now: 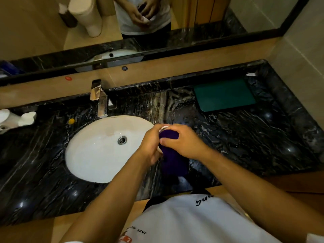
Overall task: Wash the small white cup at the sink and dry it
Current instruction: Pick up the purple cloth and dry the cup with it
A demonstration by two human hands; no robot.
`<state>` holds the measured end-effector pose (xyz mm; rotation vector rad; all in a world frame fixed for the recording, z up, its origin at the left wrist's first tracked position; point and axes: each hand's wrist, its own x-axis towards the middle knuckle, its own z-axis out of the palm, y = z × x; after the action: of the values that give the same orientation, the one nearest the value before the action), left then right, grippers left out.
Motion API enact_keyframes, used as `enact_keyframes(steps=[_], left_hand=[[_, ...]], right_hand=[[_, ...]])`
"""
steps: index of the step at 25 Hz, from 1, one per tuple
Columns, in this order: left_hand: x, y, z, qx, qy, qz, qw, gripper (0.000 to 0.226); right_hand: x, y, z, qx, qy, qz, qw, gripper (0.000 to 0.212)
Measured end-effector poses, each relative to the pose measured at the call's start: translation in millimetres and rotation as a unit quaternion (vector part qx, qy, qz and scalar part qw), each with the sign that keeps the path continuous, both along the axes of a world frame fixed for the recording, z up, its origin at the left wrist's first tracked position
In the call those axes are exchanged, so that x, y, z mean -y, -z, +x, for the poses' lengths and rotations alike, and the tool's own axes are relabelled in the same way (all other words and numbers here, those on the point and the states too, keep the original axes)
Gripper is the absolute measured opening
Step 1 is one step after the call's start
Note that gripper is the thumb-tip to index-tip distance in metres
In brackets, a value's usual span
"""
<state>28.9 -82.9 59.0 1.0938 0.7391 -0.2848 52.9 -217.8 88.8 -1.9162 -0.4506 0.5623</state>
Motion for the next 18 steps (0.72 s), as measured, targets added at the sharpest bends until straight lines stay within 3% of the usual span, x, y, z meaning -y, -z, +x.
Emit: enact_keyframes(steps=[3, 5, 7, 10, 14, 16, 18], left_hand=[[8, 2, -1, -0.011, 0.011, 0.004, 1.000, 0.030], [17, 4, -3, -0.028, 0.000, -0.012, 1.000, 0.028], [22, 0, -4, -0.042, -0.013, -0.045, 0.998, 0.025], [19, -7, 3, -0.023, -0.018, -0.024, 0.999, 0.022], [21, -15, 9, 0.006, -0.008, 0.021, 1.000, 0.033], [18, -18, 13, 0.011, 0.006, 0.012, 1.000, 0.029], [13, -21, 17, 0.021, 0.020, 0.011, 1.000, 0.025]], right_hand=[[10, -8, 16, 0.140, -0.156, -0.204, 0.956, 0.027], [10, -7, 16, 0.223, -0.147, -0.326, 0.907, 0.036], [7, 0, 7, 0.285, -0.080, -0.343, 0.891, 0.033], [5, 14, -6, 0.298, 0.067, -0.205, 0.930, 0.027], [0, 13, -6, 0.051, 0.260, 0.023, 0.964, 0.023], [0, 11, -3, -0.039, 0.232, 0.118, 0.965, 0.014], [7, 2, 2, -0.040, 0.120, 0.140, 0.982, 0.019]])
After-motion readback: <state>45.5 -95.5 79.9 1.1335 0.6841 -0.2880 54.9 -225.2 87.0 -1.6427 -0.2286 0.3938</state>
